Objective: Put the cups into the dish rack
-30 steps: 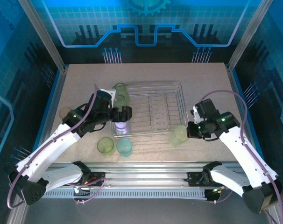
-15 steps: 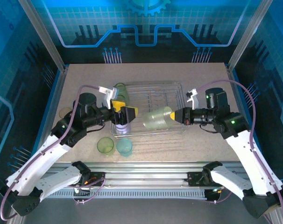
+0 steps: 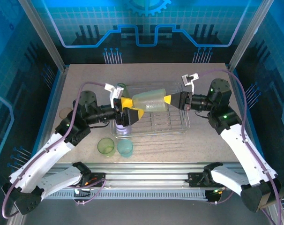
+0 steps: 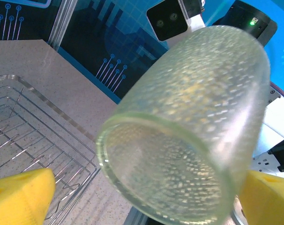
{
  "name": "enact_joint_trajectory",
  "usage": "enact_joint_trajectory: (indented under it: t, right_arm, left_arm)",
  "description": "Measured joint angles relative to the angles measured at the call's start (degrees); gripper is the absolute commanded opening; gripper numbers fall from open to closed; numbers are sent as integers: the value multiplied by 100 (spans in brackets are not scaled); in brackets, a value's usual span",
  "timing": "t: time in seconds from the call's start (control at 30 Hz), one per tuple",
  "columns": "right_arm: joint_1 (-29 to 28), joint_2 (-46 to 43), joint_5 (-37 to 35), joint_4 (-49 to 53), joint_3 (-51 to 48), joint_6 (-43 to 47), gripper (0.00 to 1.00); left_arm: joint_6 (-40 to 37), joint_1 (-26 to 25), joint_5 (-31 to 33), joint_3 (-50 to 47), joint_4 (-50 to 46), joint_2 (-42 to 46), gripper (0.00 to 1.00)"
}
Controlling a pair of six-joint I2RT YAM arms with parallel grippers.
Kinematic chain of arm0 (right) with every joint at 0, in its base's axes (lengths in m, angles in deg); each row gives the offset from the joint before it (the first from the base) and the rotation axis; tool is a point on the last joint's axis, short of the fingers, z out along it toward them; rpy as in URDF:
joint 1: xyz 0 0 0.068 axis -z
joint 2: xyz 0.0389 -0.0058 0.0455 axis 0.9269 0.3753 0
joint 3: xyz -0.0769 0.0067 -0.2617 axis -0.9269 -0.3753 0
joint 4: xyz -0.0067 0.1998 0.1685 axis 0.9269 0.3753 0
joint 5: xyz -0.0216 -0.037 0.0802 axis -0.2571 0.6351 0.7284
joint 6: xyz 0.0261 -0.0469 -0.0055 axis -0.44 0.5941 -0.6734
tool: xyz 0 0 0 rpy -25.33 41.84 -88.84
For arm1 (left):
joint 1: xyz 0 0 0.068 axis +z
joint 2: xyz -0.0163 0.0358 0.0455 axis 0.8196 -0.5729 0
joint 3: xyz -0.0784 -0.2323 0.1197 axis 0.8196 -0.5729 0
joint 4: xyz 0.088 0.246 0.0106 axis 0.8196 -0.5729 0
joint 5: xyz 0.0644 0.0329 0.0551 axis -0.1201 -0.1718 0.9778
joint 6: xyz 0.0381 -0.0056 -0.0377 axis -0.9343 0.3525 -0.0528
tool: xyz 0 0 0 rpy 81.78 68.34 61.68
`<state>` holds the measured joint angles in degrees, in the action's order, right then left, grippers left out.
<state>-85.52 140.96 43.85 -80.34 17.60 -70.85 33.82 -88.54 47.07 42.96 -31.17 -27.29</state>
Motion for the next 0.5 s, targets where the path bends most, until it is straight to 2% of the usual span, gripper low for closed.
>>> enact_joint_trajectory:
  t: [0.17,0.37,0.5]
  right_arm:
    - [-50,87,-31,-227,0,-125,0]
    - [-243,254,-133,-299,0,-186,0]
    - [-374,341,-190,-302,0,-188,0]
  left_arm:
    - [146,0,-61,2,201,-107,99]
    - [308,-4,-216,2,343,-219,93]
    - [372,-4,-271,2,387,-219,92]
